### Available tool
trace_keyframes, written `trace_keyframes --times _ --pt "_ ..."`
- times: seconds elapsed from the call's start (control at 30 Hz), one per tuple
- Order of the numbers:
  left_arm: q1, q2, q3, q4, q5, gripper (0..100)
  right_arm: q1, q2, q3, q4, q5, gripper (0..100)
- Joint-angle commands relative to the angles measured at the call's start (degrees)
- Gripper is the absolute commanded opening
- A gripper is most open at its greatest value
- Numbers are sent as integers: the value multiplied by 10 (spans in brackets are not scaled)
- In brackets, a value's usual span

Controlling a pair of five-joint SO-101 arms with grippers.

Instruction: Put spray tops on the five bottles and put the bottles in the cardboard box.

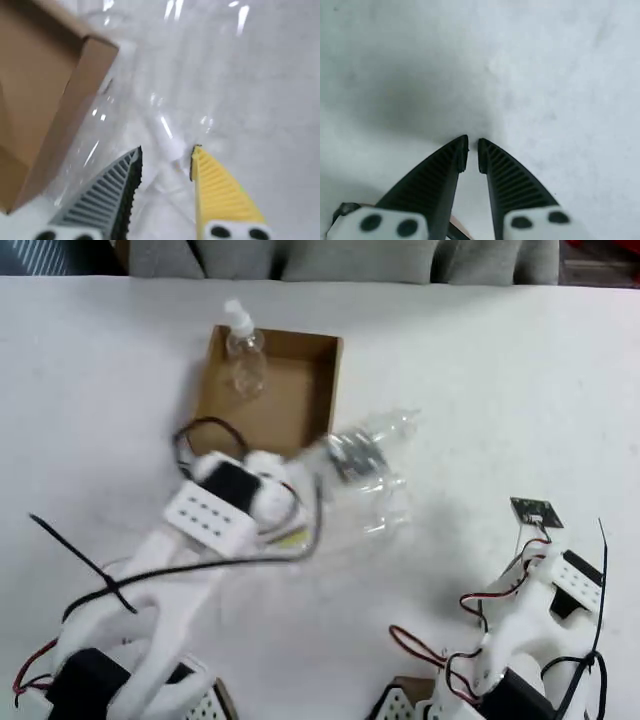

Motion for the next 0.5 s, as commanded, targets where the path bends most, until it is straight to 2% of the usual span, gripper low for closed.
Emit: trace_keyframes --times 0.0,0.17,0.27,0.4,0.47 --pt "75 14 -34 -57 -48 173 3 -11 -2 -7 6 17" --pt "76 61 -47 -131 -62 177 2 -11 -2 -7 8 17" --pt "78 103 -92 -135 -92 241 0 -12 -2 -7 9 17" --pt "80 188 -160 -135 -97 351 -6 -12 -1 -7 10 17" --pt "80 233 -195 -135 -96 356 -7 -11 -1 -12 10 17"
